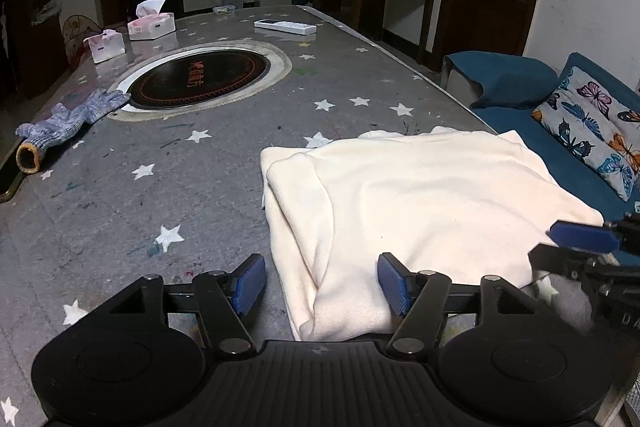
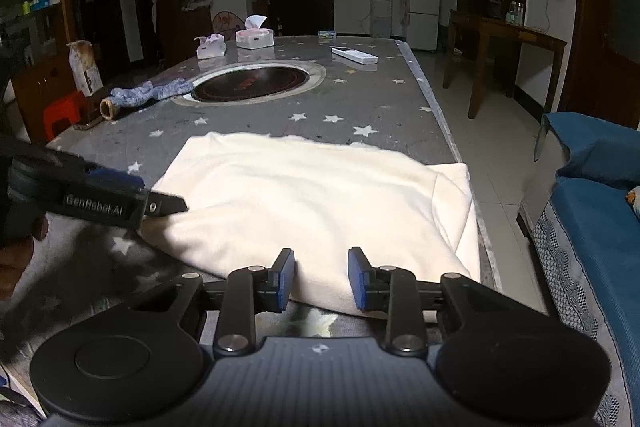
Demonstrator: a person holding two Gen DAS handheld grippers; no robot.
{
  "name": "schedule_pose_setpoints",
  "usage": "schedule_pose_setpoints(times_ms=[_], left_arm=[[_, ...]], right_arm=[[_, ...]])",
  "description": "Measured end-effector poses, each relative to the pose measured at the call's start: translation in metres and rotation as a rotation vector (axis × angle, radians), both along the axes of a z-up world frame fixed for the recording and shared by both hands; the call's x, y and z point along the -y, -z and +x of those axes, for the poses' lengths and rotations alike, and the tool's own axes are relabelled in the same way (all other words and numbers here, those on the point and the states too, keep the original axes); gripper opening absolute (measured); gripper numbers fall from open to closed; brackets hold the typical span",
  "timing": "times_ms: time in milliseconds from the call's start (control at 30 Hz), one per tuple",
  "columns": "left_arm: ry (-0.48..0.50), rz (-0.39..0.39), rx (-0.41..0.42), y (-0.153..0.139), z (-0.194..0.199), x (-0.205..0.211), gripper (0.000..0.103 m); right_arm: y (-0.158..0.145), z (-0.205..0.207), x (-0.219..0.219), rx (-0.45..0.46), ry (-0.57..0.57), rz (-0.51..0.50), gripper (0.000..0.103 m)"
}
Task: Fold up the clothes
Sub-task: 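Lower the folded edge onto the bundle and open both grippers, then press the folded sweatshirt flat with both open grippers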
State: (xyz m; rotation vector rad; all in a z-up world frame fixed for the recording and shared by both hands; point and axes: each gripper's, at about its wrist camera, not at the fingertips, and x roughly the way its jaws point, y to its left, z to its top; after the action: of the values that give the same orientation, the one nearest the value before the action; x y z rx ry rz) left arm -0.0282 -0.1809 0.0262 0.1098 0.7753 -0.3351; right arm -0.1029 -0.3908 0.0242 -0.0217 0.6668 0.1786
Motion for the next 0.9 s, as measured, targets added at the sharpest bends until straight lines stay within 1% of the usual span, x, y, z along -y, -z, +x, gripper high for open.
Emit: schedule_pose_setpoints(times_ms=[133,267,400,500,567,767,900], left_arm=[[0.003,0.013,0.017,-0.002,-0.005,-0.001,0.066],[0.007,0.027,0.034,-0.004,-0.010,-0.003,0.066],[0.003,0.015,0.030,-0.003,-0.010,-0.006,0.067],[-0.003,-0.001,0.025,-0.003,-0.009,-0.009,0.068],[-0.007,-0.013,0.021,-0.004,-0.009,-0.012,0.068],[-0.018,-0.030,0.011,-0.003,-0.008,-0.016,0.069],[-0.024,-0.037,0.004,-0.003,-0.008,-0.018,0.069]], right_arm=[[-0.008,0.003,-0.002,0.030,-0.012,0.022,0.029],[-0.008,0.013,-0.013,0.035,-0.050,0.029,0.029],[0.002,0.016,-0.026,-0.007,-0.090,0.014,0.029],[0.007,0.008,-0.035,-0.003,-0.117,-0.053,0.029],[0.003,0.005,-0.038,0.006,-0.125,-0.074,0.029],[-0.008,0.018,-0.050,0.049,-0.149,-0.040,0.029],[-0.001,0.024,-0.063,0.025,-0.185,-0.047,0.029]])
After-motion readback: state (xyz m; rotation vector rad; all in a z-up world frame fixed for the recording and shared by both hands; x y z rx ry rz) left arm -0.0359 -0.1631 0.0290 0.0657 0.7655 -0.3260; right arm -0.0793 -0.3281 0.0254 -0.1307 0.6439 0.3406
